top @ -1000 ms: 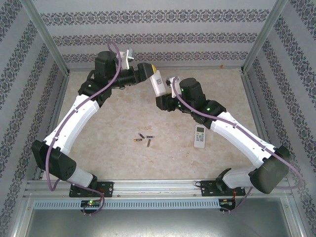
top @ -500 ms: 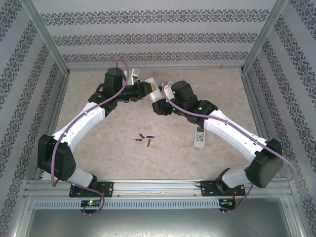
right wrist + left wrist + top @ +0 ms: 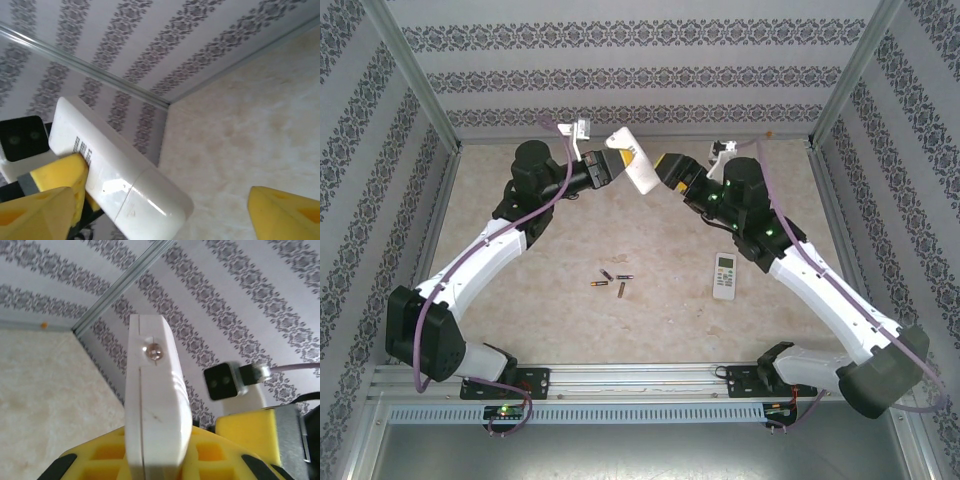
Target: Load the batteries into the remote control
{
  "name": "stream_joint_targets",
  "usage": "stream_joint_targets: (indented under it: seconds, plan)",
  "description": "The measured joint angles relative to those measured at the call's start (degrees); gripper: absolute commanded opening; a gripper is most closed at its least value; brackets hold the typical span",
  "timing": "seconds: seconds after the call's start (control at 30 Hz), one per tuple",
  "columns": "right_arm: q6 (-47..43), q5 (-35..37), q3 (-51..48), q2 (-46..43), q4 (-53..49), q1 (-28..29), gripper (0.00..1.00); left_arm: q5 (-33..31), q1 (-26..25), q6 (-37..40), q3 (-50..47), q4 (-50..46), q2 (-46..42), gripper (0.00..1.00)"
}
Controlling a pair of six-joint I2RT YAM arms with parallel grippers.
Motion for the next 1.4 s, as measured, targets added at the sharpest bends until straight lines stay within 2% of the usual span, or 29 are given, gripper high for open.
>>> stream_joint_targets:
  seconds: [0.17, 0.27, 0.47, 0.63, 0.7, 0.83, 0.9, 0.93, 1.17, 1.4]
  plan:
    - [8.8, -2.4, -3.8, 1.6, 8.8, 0.2, 0.7, -0.9, 0.0, -2.5, -1.2, 6.1, 0.0, 0.02]
    - [11.1, -3.6, -3.8, 3.1, 11.6, 0.2, 0.64, -1.3, 0.0, -4.2, -2.2, 8.0, 0.0, 0.02]
    - [12.7, -4.9, -3.8, 4.3, 14.7, 0.6, 0.59, -1.5, 0.0, -7.4, -3.0, 10.3, 0.1, 0.01]
    - [12.6, -5.4, -3.7, 4.5, 16.5, 1.0, 0.35, -1.6, 0.1, -10.0, -3.0, 10.8, 0.5, 0.01]
    - [12.7, -5.4, -3.8, 4.5, 16.9, 0.9, 0.3, -2.1, 0.3, -11.5, -3.0, 11.6, 0.9, 0.01]
    - [12.7, -5.3, -4.0, 4.3, 17.9, 0.9, 0.33, -2.1, 0.8, -15.0, -3.1, 13.7, 1.5, 0.01]
    - [12.8, -5.3, -4.4, 4.1, 18.3, 0.9, 0.47, -1.9, 0.8, -16.0, -3.5, 14.8, 1.7, 0.01]
    - [12.7, -5.3, -4.7, 4.0, 18.1, 0.9, 0.49, -1.8, 0.8, -16.4, -3.7, 15.4, 1.8, 0.01]
    - [12.4, -5.7, -5.5, 4.0, 17.9, 1.0, 0.29, -2.0, 0.8, -17.4, -4.2, 16.3, 2.7, 0.01]
    - [12.5, -6.2, -6.5, 3.8, 18.8, 1.0, 0.28, -2.0, 1.6, -19.1, -6.1, 18.2, 2.3, 0.01]
